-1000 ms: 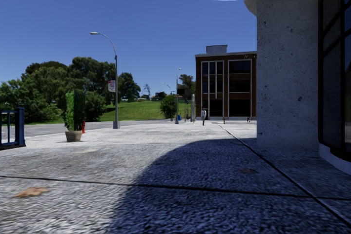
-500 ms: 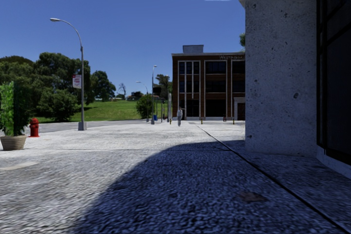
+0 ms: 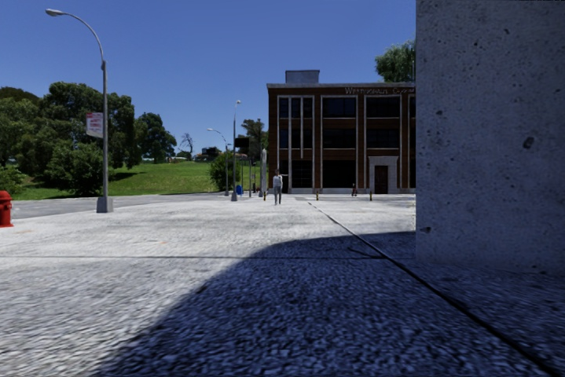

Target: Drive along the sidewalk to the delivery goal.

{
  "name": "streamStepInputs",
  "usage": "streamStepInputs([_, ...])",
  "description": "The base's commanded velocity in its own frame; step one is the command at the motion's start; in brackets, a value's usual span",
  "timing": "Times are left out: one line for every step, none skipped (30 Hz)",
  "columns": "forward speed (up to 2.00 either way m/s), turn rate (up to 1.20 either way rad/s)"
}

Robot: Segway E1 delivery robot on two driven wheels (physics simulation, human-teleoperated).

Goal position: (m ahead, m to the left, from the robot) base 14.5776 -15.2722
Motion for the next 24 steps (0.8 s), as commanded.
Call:
streamStepInputs([2.0, 0.0])
streamStepInputs([2.0, 0.0])
streamStepInputs([2.0, 0.0])
streamStepInputs([2.0, 0.0])
streamStepInputs([2.0, 0.0])
streamStepInputs([2.0, 0.0])
streamStepInputs([2.0, 0.0])
streamStepInputs([2.0, 0.0])
streamStepInputs([2.0, 0.0])
streamStepInputs([2.0, 0.0])
streamStepInputs([2.0, 0.0])
streamStepInputs([2.0, 0.0])
streamStepInputs([2.0, 0.0])
streamStepInputs([2.0, 0.0])
streamStepInputs([2.0, 0.0])
streamStepInputs([2.0, 0.0])
streamStepInputs([2.0, 0.0])
streamStepInputs([2.0, 0.0])
streamStepInputs([2.0, 0.0])
streamStepInputs([2.0, 0.0])
streamStepInputs([2.0, 0.0])
streamStepInputs([2.0, 0.0])
streamStepInputs([2.0, 0.0])
streamStepInputs([2.0, 0.0])
